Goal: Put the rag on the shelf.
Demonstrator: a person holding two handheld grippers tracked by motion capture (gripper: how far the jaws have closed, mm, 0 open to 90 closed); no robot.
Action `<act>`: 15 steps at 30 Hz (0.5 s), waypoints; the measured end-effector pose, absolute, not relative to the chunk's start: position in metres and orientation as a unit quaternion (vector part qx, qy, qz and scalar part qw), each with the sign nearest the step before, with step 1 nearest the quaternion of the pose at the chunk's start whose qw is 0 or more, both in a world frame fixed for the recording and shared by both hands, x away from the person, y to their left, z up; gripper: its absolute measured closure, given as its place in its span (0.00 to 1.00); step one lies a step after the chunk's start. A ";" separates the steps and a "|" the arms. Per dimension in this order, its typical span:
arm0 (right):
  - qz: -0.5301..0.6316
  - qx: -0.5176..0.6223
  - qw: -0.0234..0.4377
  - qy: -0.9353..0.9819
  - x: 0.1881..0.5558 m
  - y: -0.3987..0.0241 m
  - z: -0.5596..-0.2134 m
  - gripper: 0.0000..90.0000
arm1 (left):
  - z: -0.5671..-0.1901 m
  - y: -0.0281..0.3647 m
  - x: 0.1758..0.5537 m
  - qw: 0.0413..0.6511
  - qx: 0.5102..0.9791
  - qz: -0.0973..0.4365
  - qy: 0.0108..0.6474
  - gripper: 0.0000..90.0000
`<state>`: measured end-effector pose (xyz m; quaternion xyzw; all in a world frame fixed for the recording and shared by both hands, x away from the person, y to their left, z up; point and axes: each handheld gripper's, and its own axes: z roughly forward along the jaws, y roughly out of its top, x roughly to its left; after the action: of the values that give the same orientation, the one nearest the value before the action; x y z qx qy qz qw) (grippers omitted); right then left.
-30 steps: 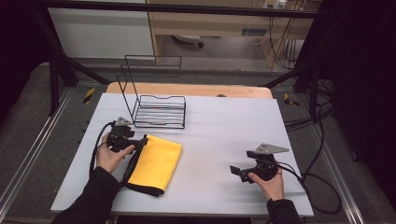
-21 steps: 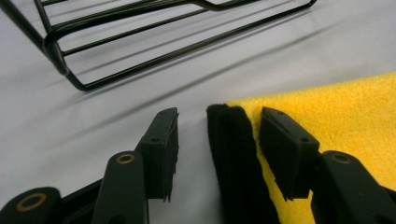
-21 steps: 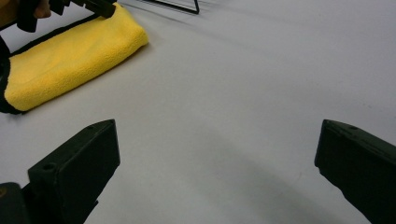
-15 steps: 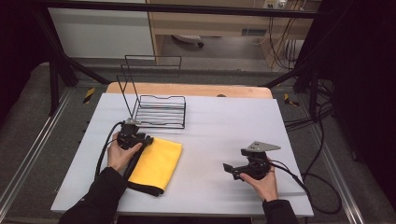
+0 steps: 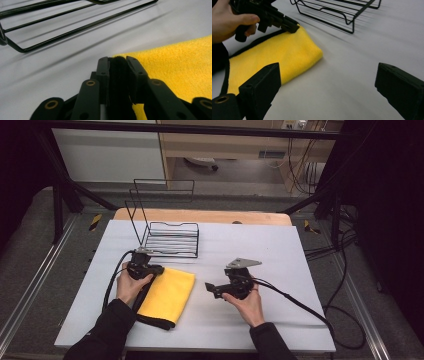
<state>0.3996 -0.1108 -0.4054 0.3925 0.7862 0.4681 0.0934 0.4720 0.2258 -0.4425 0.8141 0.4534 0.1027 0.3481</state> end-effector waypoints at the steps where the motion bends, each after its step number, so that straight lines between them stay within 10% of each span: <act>1: 0.468 0.398 0.084 0.784 0.408 -0.095 -0.408 0.13 | -0.442 0.226 0.472 0.347 0.815 0.101 0.453 0.84; 15: 0.420 0.444 0.071 0.788 0.444 -0.033 -0.439 0.58 | -0.442 0.223 0.470 0.338 0.827 0.122 0.433 0.84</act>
<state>0.4438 -0.0327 -0.4394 0.4437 0.7884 0.4201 0.0710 0.4703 0.2228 -0.4416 0.8269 0.4327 0.1221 0.3377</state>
